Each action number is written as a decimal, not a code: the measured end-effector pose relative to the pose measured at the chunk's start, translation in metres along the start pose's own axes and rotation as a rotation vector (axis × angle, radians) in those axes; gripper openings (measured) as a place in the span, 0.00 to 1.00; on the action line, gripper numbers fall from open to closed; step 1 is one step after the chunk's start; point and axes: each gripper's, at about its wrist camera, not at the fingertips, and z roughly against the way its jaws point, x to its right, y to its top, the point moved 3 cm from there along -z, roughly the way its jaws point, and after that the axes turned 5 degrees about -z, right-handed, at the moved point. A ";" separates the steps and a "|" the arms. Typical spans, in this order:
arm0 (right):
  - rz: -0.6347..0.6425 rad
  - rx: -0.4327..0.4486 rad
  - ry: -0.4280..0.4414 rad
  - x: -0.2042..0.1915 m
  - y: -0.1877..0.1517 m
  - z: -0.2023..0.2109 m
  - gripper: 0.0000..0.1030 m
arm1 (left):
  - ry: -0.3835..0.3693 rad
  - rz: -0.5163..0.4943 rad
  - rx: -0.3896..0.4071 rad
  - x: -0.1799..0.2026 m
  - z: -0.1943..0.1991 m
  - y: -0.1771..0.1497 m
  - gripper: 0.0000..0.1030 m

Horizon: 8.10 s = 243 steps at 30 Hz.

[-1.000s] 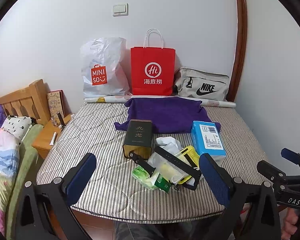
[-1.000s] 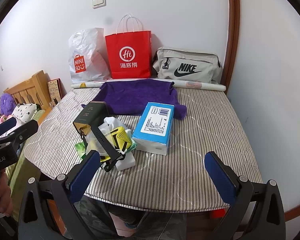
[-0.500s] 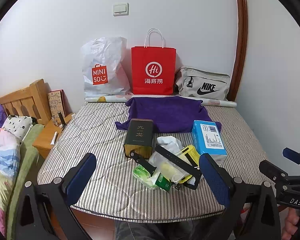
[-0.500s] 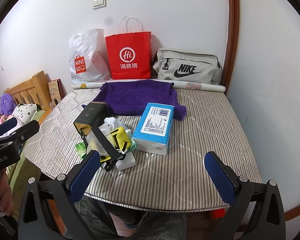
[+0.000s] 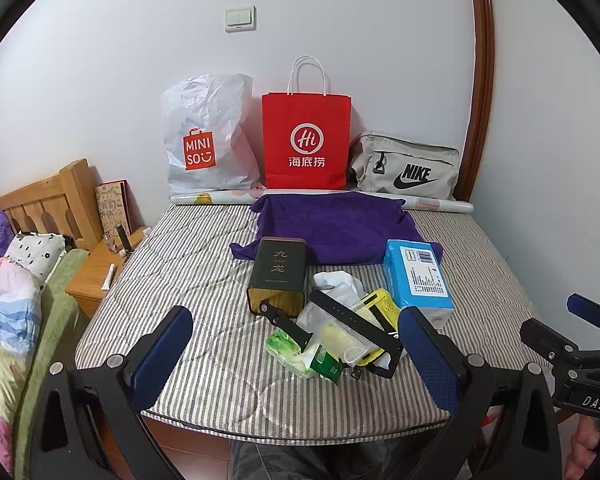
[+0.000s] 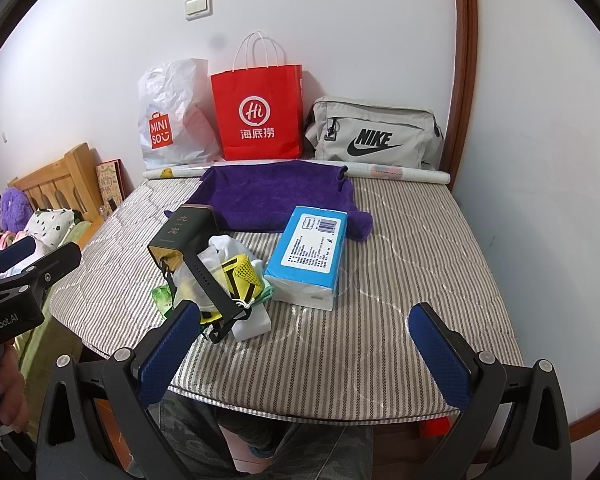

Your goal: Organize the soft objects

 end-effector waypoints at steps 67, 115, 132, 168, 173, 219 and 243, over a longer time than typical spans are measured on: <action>0.368 -0.179 0.303 -0.105 -0.021 -0.161 0.35 | -0.024 0.213 -0.336 -0.082 -0.159 -0.068 1.00; 0.158 -0.232 0.223 0.011 -0.039 -0.128 0.17 | -0.330 0.307 -0.372 -0.060 -0.228 -0.058 0.96; 0.113 -0.342 0.173 0.037 -0.081 -0.177 0.15 | -0.324 0.272 -0.355 -0.052 -0.244 -0.058 0.42; 0.157 -0.279 0.103 0.020 -0.081 -0.184 0.21 | -0.359 0.359 -0.301 -0.088 -0.201 -0.076 0.07; 0.088 -0.269 0.153 0.026 -0.075 -0.178 0.20 | -0.348 0.354 -0.274 -0.092 -0.193 -0.075 0.07; 0.097 -0.230 0.123 0.008 -0.073 -0.159 0.19 | -0.256 0.236 -0.285 -0.092 -0.163 -0.061 0.06; 0.106 -0.079 0.210 0.008 0.033 -0.128 0.19 | -0.279 0.185 -0.204 -0.083 -0.157 0.014 0.06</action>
